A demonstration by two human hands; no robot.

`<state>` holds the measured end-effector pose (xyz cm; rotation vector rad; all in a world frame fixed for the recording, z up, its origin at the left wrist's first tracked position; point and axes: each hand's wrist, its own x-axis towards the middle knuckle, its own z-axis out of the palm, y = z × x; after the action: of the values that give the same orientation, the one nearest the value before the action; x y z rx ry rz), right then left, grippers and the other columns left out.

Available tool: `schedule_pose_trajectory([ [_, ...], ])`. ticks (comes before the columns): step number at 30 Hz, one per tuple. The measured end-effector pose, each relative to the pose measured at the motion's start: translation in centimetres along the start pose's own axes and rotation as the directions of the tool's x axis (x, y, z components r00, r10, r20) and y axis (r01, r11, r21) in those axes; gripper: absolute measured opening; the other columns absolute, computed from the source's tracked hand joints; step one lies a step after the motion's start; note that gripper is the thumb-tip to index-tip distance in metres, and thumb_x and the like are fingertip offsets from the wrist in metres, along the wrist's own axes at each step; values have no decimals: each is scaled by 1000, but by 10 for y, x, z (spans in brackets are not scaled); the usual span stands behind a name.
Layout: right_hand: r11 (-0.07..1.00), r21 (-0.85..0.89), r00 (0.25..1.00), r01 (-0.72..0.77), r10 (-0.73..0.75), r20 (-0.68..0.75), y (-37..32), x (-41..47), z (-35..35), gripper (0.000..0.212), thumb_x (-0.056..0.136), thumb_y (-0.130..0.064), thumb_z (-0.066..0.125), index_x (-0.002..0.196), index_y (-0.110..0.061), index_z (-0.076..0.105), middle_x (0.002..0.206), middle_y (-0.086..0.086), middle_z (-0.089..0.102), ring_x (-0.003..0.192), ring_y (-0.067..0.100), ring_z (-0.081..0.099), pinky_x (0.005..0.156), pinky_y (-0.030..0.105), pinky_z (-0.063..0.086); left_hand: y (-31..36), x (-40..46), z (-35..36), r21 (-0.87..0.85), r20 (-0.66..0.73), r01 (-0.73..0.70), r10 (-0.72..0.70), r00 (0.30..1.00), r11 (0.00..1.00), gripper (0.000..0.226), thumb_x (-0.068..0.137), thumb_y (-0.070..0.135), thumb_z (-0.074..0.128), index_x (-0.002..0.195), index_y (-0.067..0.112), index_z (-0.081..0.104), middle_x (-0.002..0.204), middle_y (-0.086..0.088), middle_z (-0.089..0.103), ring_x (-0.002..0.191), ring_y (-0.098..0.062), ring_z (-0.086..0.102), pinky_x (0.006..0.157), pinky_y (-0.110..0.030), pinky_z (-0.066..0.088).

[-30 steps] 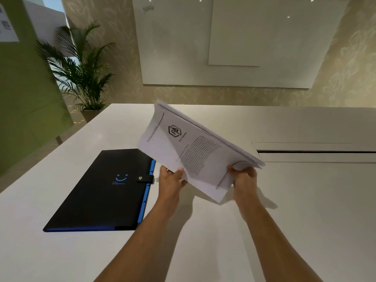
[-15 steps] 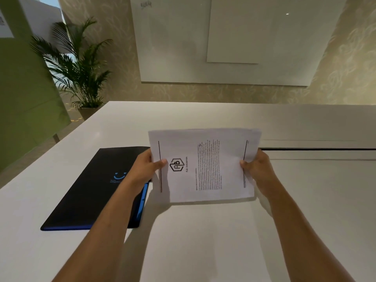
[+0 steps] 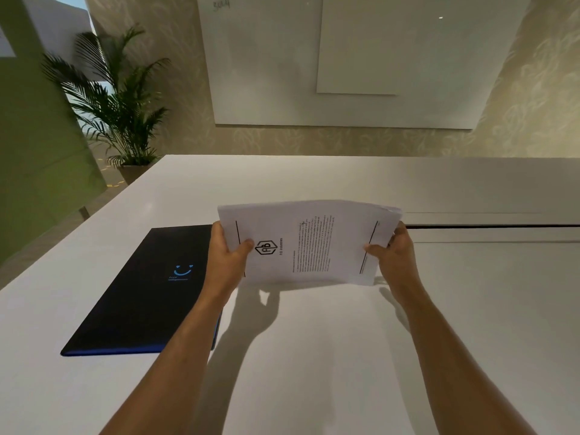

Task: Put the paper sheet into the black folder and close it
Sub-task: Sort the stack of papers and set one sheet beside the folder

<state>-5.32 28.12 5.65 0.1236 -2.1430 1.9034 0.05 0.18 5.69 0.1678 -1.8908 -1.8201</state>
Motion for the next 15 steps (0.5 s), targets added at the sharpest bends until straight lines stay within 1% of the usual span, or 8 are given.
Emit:
schedule_pose_trajectory([
  [2, 1000, 10, 1000, -4, 4, -7, 2, 0, 2, 49, 75, 18, 58, 118, -5, 54, 107, 10, 65, 90, 22, 62, 67, 25, 48, -2, -2, 2, -10, -8, 9, -9, 1000, 1000, 39, 89, -3, 57, 117, 20, 43, 110, 5, 58, 100, -6, 59, 82, -32, 52],
  [6, 1000, 30, 1000, -8, 9, -4, 4, 1, 5, 45, 78, 17, 53, 113, -11, 57, 104, 7, 66, 92, 24, 62, 69, 26, 48, -3, -2, 5, 0, -21, -5, 5, 1000, 1000, 39, 90, -4, 55, 119, 18, 40, 117, 0, 55, 100, -7, 57, 76, -22, 50],
  [7, 1000, 29, 1000, -5, 5, -4, 4, 2, 5, 45, 79, 17, 53, 112, -12, 57, 104, 7, 65, 91, 23, 62, 68, 25, 47, -4, -2, 5, 0, -18, -4, 4, 1000, 1000, 39, 90, -3, 55, 119, 18, 40, 118, 0, 55, 102, -9, 57, 76, -23, 50],
  [9, 1000, 25, 1000, 1, -1, -3, 5, 2, 5, 44, 80, 17, 53, 113, -11, 56, 105, 7, 65, 93, 25, 62, 69, 25, 48, -7, -2, 5, 0, -17, 3, -3, 1000, 1000, 39, 91, -3, 54, 119, 20, 40, 118, 0, 55, 105, -14, 57, 81, -30, 52],
  [11, 1000, 17, 1000, 8, -8, 3, 9, 0, 6, 44, 83, 15, 53, 120, -8, 55, 110, 9, 65, 98, 27, 62, 72, 25, 49, -11, -2, 4, 14, -17, 10, -10, 1000, 1000, 35, 92, -1, 53, 116, 20, 41, 114, 2, 56, 106, -17, 58, 85, -36, 52],
  [15, 1000, -10, 1000, 24, -24, -2, 15, -6, 10, 44, 87, 11, 53, 127, -6, 52, 117, 11, 64, 101, 26, 62, 72, 22, 49, -17, -6, 5, 39, -13, 13, -13, 1000, 999, 30, 94, 2, 51, 116, 20, 42, 111, 4, 55, 104, -14, 57, 88, -39, 52],
])
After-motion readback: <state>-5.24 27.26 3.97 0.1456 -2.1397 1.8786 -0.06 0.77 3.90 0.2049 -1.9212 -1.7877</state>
